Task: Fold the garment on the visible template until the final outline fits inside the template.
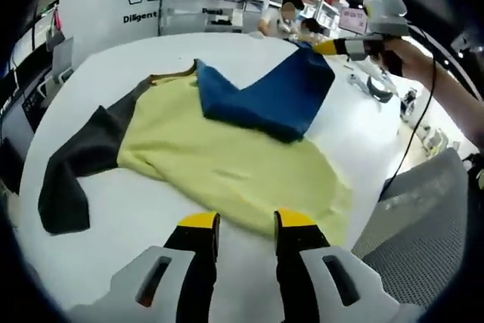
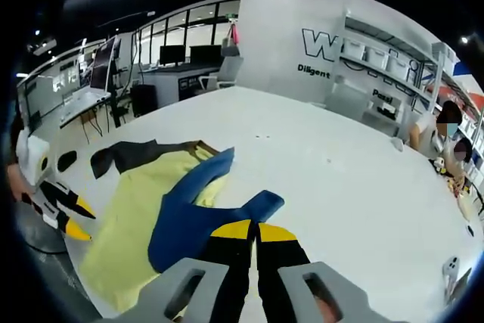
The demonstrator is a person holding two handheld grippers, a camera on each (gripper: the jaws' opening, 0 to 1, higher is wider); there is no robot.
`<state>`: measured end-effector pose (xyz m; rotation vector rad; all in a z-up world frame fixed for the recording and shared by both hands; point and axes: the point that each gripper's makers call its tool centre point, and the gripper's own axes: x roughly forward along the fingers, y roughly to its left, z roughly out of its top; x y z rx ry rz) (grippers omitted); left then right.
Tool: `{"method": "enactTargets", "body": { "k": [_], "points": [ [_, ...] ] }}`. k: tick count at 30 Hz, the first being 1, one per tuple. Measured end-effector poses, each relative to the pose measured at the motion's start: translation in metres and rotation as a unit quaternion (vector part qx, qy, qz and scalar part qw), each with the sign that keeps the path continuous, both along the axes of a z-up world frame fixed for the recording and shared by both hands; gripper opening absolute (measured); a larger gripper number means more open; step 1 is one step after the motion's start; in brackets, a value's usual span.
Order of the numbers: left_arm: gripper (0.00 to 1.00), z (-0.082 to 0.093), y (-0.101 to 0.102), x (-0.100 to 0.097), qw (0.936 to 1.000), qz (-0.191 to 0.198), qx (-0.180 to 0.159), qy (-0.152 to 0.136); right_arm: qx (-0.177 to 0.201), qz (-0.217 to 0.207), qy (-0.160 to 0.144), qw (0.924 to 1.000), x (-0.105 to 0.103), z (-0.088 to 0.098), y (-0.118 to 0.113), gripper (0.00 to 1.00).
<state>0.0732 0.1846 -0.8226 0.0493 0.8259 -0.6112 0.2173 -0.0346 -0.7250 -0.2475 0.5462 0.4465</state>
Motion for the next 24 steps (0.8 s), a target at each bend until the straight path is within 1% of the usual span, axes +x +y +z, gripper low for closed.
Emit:
{"method": "enactTargets", "body": {
  "k": [2, 3, 4, 7, 10, 12, 13, 14, 16, 18, 20, 24],
  "points": [
    [0.29, -0.004, -0.003, -0.004, 0.9999, 0.000, 0.008, 0.011, 0.000, 0.001, 0.000, 1.0000, 0.000, 0.000, 0.000, 0.00],
    [0.30, -0.004, -0.005, -0.005, 0.9999, -0.001, 0.004, 0.010, 0.001, 0.001, 0.000, 1.0000, 0.000, 0.000, 0.001, 0.00],
    [0.30, -0.004, -0.008, -0.007, 0.9999, -0.001, -0.005, 0.013, 0.000, 0.001, -0.001, 1.0000, 0.000, 0.000, 0.001, 0.00],
    [0.29, -0.005, -0.013, -0.012, 0.9998, 0.000, -0.004, 0.021, 0.000, 0.001, -0.003, 1.0000, 0.001, 0.001, 0.001, 0.00],
    [0.28, -0.009, -0.015, -0.015, 0.9992, 0.013, -0.012, 0.035, 0.000, 0.001, -0.004, 1.0000, 0.001, 0.002, 0.000, 0.00],
    [0.26, -0.010, -0.016, -0.014, 0.9992, 0.013, -0.016, 0.035, 0.001, 0.000, -0.004, 1.0000, 0.002, 0.002, -0.001, 0.00],
    [0.24, -0.013, -0.016, -0.014, 0.9988, 0.018, -0.018, 0.042, 0.001, -0.001, -0.004, 1.0000, 0.002, 0.002, -0.001, 0.00],
    [0.22, -0.015, -0.016, -0.015, 0.9979, 0.027, -0.019, 0.055, 0.001, -0.001, -0.004, 1.0000, 0.002, 0.002, -0.001, 0.00],
    [0.19, -0.015, -0.019, -0.015, 0.9982, 0.022, -0.019, 0.052, 0.001, -0.002, -0.003, 1.0000, 0.002, 0.001, -0.003, 0.00],
    [0.12, -0.017, -0.021, -0.016, 0.9979, 0.020, -0.018, 0.059, 0.001, -0.003, -0.003, 1.0000, 0.002, 0.001, -0.004, 0.00],
    [0.00, -0.016, -0.022, -0.017, 0.9970, 0.030, -0.029, 0.066, 0.002, -0.004, -0.004, 1.0000, 0.003, 0.002, -0.005, 0.00],
    [0.00, -0.013, -0.023, -0.016, 0.9966, 0.031, -0.032, 0.070, 0.003, -0.006, -0.002, 1.0000, 0.004, 0.000, -0.007, 0.00]
  ]
}}
